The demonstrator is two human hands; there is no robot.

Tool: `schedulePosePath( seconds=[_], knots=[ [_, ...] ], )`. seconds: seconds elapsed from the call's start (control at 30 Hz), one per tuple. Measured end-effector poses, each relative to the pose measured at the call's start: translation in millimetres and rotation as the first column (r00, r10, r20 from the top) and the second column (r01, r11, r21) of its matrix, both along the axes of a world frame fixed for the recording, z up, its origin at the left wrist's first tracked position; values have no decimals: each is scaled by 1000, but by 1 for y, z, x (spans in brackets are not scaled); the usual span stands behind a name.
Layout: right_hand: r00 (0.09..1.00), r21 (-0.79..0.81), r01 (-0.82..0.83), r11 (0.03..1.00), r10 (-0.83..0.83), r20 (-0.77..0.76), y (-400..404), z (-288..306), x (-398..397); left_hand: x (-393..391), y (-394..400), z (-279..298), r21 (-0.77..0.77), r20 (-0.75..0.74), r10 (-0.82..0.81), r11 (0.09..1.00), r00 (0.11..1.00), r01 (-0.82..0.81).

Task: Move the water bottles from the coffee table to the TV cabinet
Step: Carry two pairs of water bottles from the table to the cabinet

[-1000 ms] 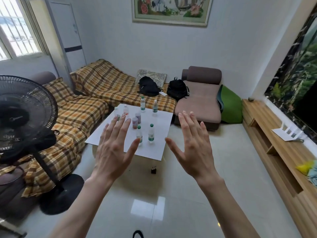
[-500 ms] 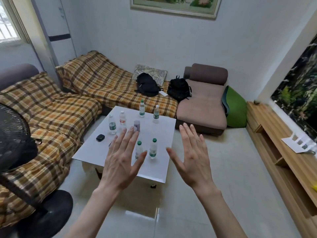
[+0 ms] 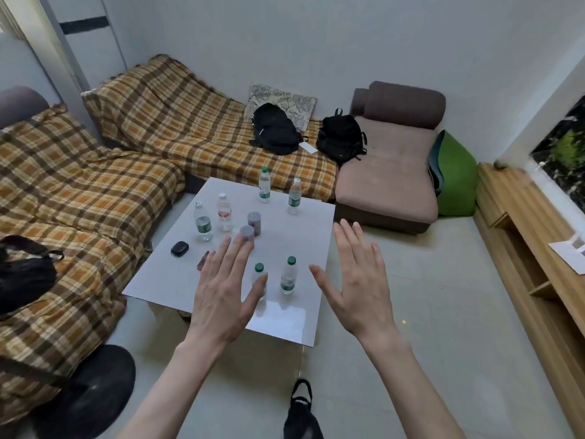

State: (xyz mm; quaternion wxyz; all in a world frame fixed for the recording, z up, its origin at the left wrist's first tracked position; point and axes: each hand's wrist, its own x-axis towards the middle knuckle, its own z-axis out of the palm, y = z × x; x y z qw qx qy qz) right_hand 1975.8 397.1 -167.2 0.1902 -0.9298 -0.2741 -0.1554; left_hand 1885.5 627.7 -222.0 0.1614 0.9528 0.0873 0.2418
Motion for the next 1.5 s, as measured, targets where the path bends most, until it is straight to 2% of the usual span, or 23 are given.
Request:
schedulePosePath(
  seconds=[0.2,0.47,0.67,0.87,1.07,1.23,1.33,1.5],
  knots=[
    [998,-12,-26,1000,25,-55,9,-25,68,66,12,-19,25,-40,29,999,999,-28],
    [981,-49,-124,991,115,-157,33,-61,159,140,24,-53,31,-170,91,996,981,-87],
    [942,-74,-242,967,216,-257,56,-103,207,168,34,-89,38,-270,120,993,956,-114],
    [906,-90,-287,954,240,-349,83,-145,237,184,49,-127,3,-330,128,991,935,-134],
    [863,-151,-316,937,218,-456,106,-186,264,212,60,-168,-112,-383,114,979,917,-169],
    [819,-229,-323,918,150,-554,125,-229,280,233,67,-213,-120,-462,151,966,874,-231],
    [802,-322,-332,887,86,-592,135,-252,285,242,72,-240,-113,-543,191,948,818,-297],
    [809,-429,-338,838,25,-587,146,-286,293,251,79,-265,-172,-678,134,927,722,-334]
  ],
)
